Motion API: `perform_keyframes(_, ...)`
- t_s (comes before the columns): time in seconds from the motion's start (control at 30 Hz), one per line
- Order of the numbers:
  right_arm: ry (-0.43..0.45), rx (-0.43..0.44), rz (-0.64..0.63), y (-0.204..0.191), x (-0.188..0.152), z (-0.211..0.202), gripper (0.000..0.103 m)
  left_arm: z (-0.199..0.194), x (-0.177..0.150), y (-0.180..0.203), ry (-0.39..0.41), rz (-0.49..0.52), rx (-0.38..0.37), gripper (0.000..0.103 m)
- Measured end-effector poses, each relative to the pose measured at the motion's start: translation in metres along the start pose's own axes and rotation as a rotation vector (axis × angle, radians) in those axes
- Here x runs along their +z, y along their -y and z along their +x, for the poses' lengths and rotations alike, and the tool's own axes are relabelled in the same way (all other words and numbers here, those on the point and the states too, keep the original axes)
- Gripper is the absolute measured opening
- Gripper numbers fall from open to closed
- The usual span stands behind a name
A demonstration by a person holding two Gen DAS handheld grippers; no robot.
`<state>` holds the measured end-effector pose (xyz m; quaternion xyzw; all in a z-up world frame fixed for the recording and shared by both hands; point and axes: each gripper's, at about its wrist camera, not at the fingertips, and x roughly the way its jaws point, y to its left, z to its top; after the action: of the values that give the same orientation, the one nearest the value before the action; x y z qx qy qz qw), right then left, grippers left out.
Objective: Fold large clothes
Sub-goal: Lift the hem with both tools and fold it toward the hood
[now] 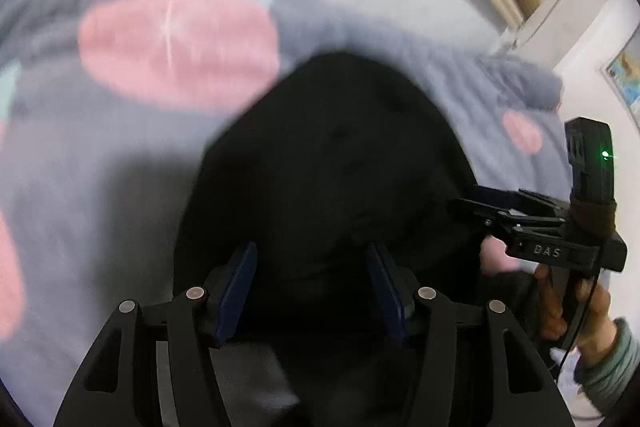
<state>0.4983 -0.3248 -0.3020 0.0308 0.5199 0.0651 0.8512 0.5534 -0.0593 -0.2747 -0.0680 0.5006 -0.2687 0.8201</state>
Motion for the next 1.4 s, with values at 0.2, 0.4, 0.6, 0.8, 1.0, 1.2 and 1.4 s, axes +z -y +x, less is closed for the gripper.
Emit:
perform_keyframes(0.2,0.009,-0.004,-0.011,0.003,-0.010,0.010,0.067,0.013,-0.011,0.008,0.012,0.040,0.064,0.060)
perform_keyframes(0.4,0.062,0.065,0.002,0.001,-0.013,-0.037,0.068,-0.032,-0.013,0.027,0.077,0.052,0.065,0.060)
perform_keyframes(0.6,0.060,-0.007,-0.012,0.002,-0.017,-0.032,0.076,-0.054,-0.020,0.015,0.163,-0.018,0.069,0.063)
perform_keyframes(0.8,-0.012,0.004,-0.015,0.009,-0.032,0.004,0.077,-0.007,-0.033,-0.013,0.054,-0.068,0.085,0.064)
perform_keyframes(1.0,0.009,0.056,-0.013,0.018,-0.030,-0.020,0.078,-0.014,-0.044,-0.016,0.094,-0.056,0.082,0.065)
perform_keyframes(1.2,0.092,0.101,-0.024,0.032,-0.001,-0.053,0.079,-0.041,-0.039,-0.008,0.119,-0.091,0.067,0.065)
perform_keyframes(1.4,-0.004,0.210,0.051,0.061,0.047,-0.006,0.082,-0.095,-0.059,0.001,0.184,-0.078,0.082,0.065)
